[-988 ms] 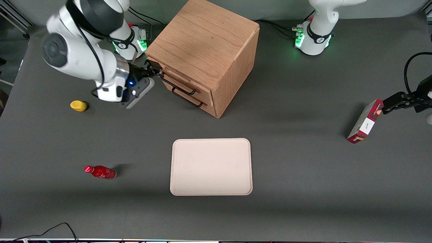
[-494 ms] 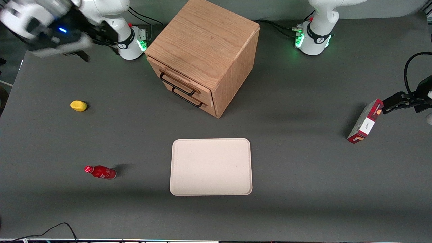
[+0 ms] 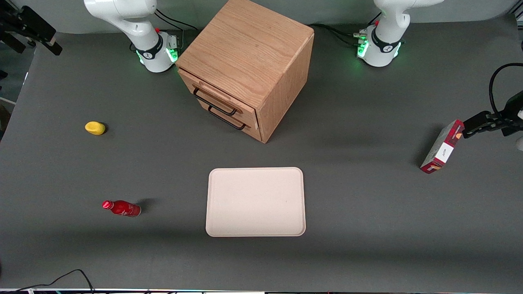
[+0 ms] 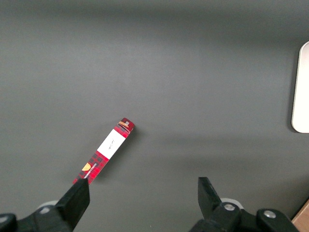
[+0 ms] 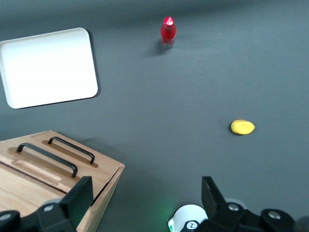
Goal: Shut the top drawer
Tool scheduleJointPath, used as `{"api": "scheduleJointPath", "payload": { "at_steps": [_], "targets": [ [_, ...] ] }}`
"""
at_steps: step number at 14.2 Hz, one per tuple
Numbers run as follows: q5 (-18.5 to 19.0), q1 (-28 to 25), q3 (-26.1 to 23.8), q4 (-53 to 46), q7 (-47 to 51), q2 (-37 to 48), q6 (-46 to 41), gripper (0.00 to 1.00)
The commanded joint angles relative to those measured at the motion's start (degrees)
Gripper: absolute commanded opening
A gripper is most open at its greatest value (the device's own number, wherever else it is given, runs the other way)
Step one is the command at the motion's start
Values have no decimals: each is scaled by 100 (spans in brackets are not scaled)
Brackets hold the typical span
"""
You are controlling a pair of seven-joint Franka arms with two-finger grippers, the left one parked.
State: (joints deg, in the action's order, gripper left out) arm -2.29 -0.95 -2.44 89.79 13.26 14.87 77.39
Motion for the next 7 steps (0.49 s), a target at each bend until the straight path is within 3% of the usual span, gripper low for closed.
{"api": "scheduleJointPath", "payload": {
  "at_steps": [1,4,7],
  "targets": [
    [150,-2,-11,1116,177,349,810,100],
    [150,-1,-11,1690,177,500,1304,100],
    [150,-10,50,1560,159,351,1314,100]
  ]
}}
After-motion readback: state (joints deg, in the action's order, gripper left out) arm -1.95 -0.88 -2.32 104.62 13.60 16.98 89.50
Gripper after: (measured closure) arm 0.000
